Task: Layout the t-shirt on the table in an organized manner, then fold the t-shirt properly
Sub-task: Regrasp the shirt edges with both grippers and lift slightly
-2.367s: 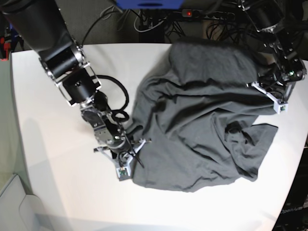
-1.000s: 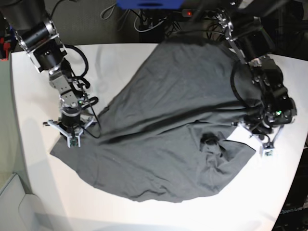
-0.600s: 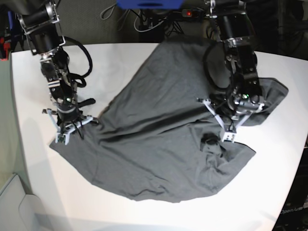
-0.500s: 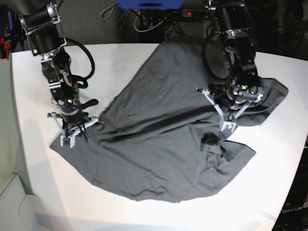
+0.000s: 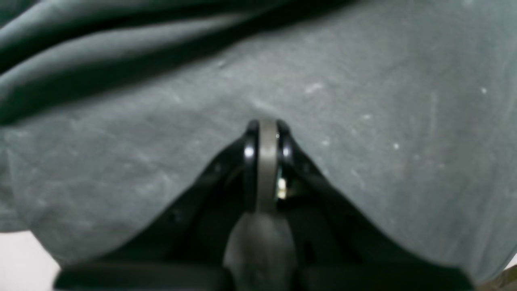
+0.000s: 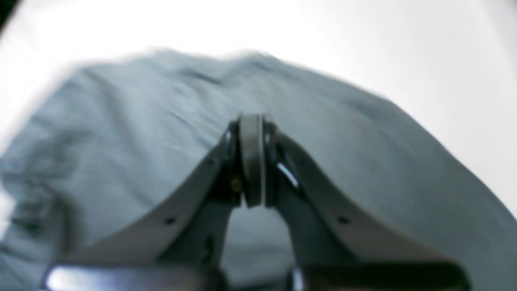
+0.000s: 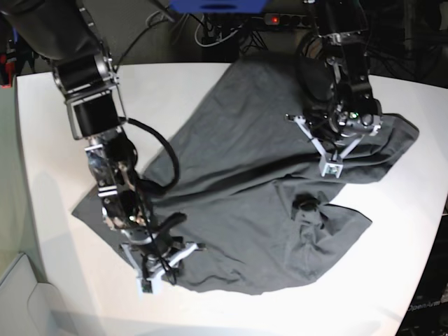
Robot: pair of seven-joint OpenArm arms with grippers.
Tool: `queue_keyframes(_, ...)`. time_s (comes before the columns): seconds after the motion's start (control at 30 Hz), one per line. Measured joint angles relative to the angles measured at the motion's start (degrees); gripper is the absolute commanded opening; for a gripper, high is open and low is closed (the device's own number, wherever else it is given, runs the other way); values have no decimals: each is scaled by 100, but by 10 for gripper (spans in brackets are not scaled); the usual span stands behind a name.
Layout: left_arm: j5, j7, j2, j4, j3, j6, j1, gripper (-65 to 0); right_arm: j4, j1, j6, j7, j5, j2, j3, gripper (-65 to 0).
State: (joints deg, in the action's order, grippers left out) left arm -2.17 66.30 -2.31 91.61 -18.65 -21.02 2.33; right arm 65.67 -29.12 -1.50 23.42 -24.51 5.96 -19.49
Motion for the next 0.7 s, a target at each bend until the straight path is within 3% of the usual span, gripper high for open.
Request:
queue_keyframes(0.23, 31, -168, 31, -164, 0, 2, -28, -646, -1576, -450, 26, 37, 9, -745, 0, -650)
queue_keyframes(0.33, 50, -205, 37, -160, -9, 2, -2, -646, -2334, -562, 4, -358, 33, -927, 15, -650)
queue_keyframes(0.53, 50, -212, 28, -160, -11, 2, 0, -646, -3399, -691, 0, -1071, 9, -957, 4, -650)
queue_keyframes(0.7, 57, -227, 66, -162, -9, 2, 2, -646, -3880, -828, 13, -1550, 4, -765, 24, -650)
